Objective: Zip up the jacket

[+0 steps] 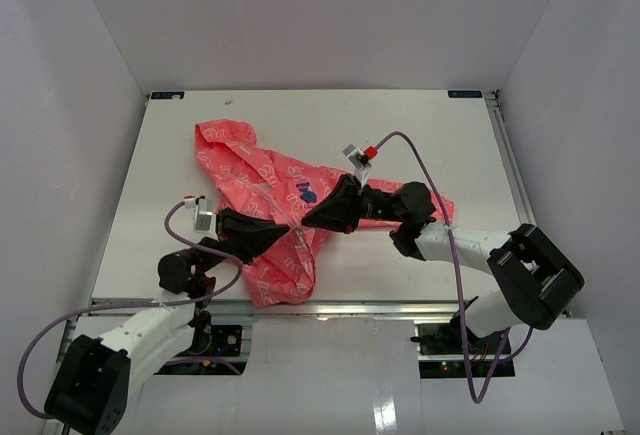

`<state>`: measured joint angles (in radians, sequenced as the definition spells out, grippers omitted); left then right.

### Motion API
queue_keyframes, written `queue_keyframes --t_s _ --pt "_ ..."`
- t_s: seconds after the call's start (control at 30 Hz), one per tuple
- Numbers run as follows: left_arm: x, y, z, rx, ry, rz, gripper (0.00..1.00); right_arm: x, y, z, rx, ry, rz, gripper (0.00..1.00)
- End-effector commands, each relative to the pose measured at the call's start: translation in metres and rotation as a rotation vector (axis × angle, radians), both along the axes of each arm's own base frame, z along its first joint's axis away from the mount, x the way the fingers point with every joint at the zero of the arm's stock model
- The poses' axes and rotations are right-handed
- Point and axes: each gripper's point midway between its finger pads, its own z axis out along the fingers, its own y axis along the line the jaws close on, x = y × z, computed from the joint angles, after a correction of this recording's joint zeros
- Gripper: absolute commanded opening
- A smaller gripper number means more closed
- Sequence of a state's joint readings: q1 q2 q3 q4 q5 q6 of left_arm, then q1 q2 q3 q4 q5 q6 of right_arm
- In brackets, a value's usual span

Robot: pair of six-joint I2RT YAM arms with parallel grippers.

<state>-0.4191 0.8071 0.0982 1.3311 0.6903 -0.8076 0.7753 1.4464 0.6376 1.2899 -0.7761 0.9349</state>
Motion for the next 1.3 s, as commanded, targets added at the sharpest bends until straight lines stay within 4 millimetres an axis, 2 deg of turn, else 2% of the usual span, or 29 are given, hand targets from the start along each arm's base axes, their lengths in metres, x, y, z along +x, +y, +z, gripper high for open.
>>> queue_keyframes --t_s 0.0,1.27 --pt "-0.04 0.02 0.055 -0.149 -0.323 0.02 0.0 -0.041 -0.038 0.093 0.447 -0.451 -0.007 0.08" --pt "-0.033 0.017 0.05 -0.128 -0.305 0.031 0.0 -0.043 -0.04 0.104 0.469 -0.472 -0.003 0.08"
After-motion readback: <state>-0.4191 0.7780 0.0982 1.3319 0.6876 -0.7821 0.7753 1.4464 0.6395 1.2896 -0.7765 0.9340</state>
